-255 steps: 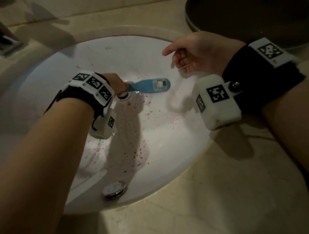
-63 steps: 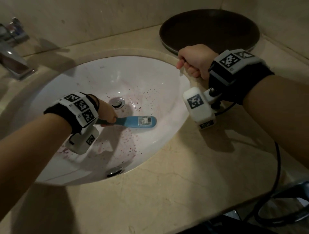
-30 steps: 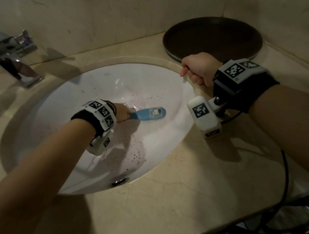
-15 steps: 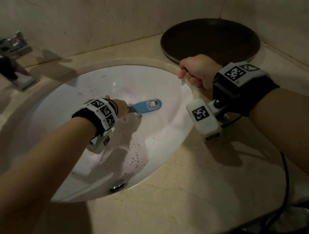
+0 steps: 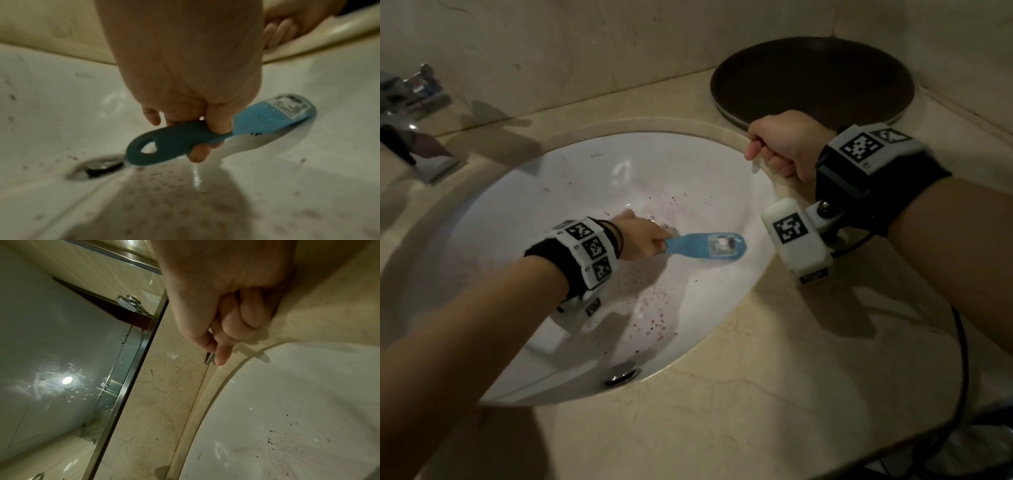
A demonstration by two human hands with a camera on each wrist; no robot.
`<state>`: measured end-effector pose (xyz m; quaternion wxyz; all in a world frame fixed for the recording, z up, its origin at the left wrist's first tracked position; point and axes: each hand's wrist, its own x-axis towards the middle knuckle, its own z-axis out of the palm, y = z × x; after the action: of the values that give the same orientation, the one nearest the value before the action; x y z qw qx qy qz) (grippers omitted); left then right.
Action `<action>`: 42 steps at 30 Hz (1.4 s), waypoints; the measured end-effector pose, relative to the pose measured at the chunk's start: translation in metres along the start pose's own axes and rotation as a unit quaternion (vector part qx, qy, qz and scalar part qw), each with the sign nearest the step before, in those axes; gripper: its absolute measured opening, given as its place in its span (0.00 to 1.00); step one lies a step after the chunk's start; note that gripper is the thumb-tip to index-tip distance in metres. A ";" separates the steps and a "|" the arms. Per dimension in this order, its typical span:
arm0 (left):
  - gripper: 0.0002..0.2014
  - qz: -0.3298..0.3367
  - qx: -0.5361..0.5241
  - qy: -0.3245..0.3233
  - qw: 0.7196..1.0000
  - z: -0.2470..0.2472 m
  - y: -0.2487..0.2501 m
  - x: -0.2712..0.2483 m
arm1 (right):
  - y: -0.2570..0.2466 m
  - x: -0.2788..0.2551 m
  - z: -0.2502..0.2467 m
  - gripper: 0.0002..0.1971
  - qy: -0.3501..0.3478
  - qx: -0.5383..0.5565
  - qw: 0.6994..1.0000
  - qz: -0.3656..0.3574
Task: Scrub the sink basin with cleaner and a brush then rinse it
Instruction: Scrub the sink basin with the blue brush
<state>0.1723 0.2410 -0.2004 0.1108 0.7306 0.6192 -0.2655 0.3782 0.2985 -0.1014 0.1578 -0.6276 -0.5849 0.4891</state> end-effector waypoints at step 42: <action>0.14 -0.195 0.110 0.216 0.950 -0.084 -0.030 -0.010 | 0.002 -0.004 -0.002 0.17 -0.009 0.017 1.000 -0.016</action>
<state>0.1630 0.2798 -0.1198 -0.1607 0.6431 0.7256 -0.1846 0.3814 0.2950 -0.1001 0.1712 -0.6112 -0.5876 0.5018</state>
